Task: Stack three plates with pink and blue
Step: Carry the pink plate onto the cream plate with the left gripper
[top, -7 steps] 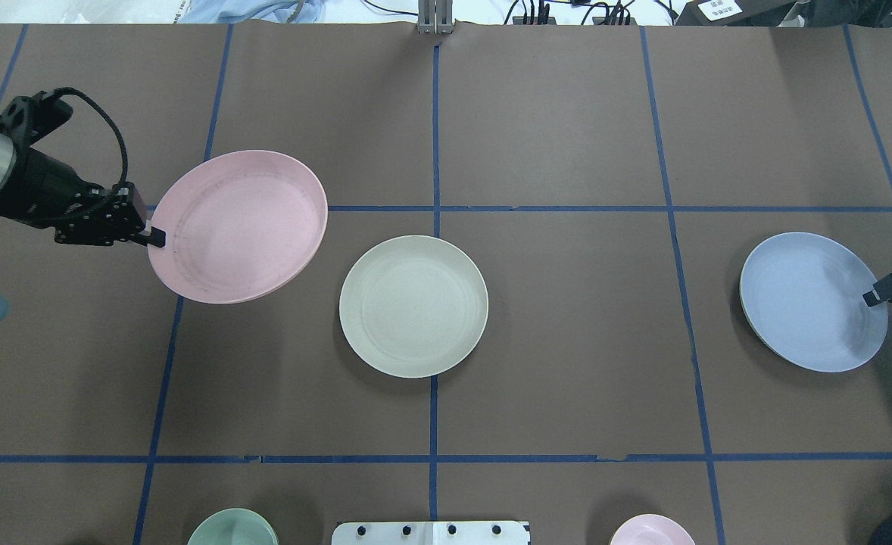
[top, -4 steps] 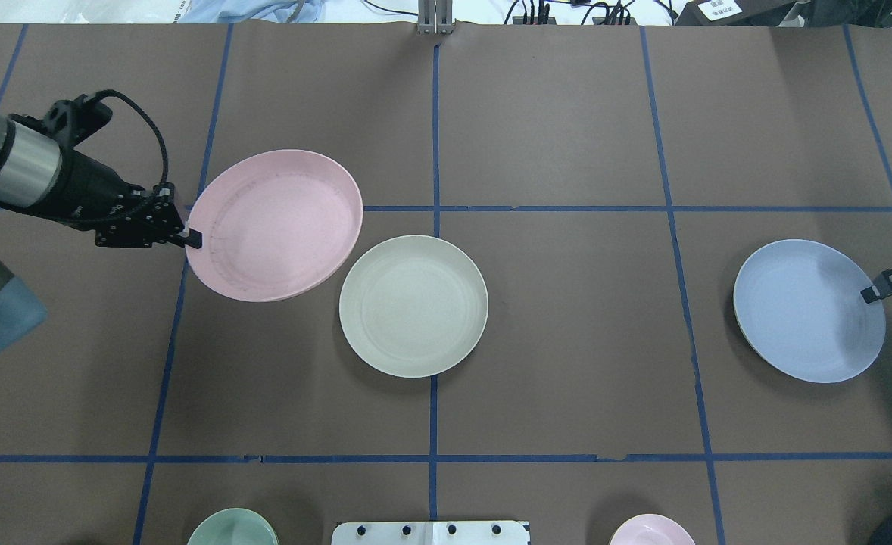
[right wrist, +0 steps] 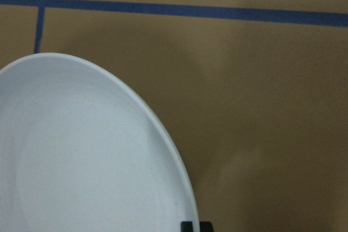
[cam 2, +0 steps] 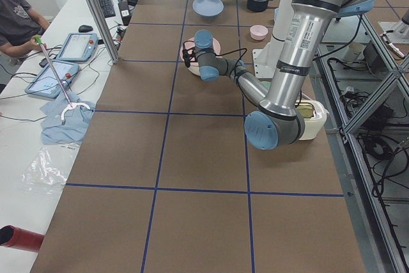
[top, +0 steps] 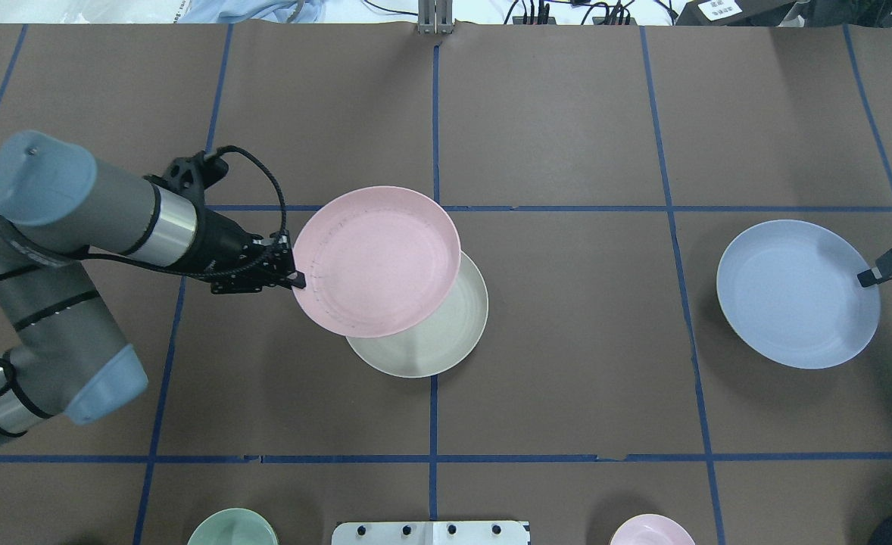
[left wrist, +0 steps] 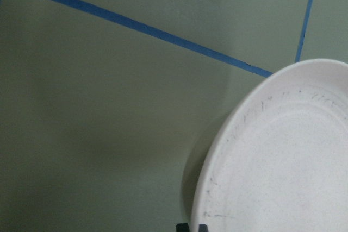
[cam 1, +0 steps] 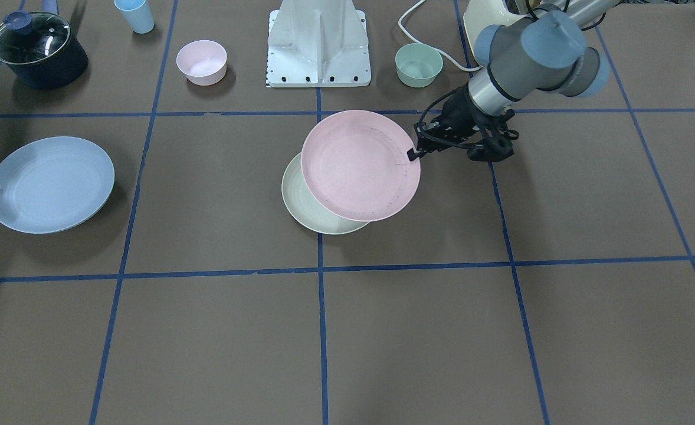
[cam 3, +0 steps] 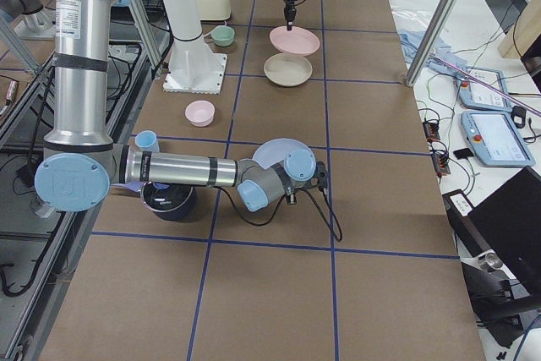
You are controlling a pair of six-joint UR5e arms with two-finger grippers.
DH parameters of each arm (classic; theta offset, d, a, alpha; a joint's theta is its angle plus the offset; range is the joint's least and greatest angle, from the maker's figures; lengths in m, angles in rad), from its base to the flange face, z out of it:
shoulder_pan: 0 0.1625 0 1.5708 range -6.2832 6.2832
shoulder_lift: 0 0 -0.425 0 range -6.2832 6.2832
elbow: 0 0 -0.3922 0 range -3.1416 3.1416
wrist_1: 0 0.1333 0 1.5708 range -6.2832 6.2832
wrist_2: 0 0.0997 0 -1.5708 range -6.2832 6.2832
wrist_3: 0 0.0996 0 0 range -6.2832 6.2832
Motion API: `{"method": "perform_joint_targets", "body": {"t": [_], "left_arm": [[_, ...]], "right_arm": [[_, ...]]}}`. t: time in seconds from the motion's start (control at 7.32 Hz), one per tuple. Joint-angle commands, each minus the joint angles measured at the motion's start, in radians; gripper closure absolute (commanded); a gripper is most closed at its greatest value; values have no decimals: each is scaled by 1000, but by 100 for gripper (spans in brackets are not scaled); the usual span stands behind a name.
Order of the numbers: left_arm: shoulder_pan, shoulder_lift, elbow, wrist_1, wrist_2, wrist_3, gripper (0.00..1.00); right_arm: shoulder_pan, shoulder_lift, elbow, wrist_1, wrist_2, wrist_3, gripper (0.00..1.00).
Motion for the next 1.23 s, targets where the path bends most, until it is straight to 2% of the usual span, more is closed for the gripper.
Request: {"method": "perform_joint_targets", "body": {"t": [0.0, 0.41, 0.82, 0.96, 1.09], "left_arm": [[103, -72, 71, 0, 144, -41, 100], [107, -70, 105, 2, 167, -34, 100], [103, -34, 93, 0, 161, -19, 100], [107, -37, 88, 0, 163, -20, 63], [106, -34, 67, 0, 170, -26, 1]], "right_arm": [[28, 25, 8, 1, 51, 63, 100], [28, 29, 80, 0, 55, 149, 100], [26, 40, 108, -5, 52, 172, 100], [26, 45, 110, -2, 52, 202, 100], [28, 55, 110, -2, 52, 207, 100]]}}
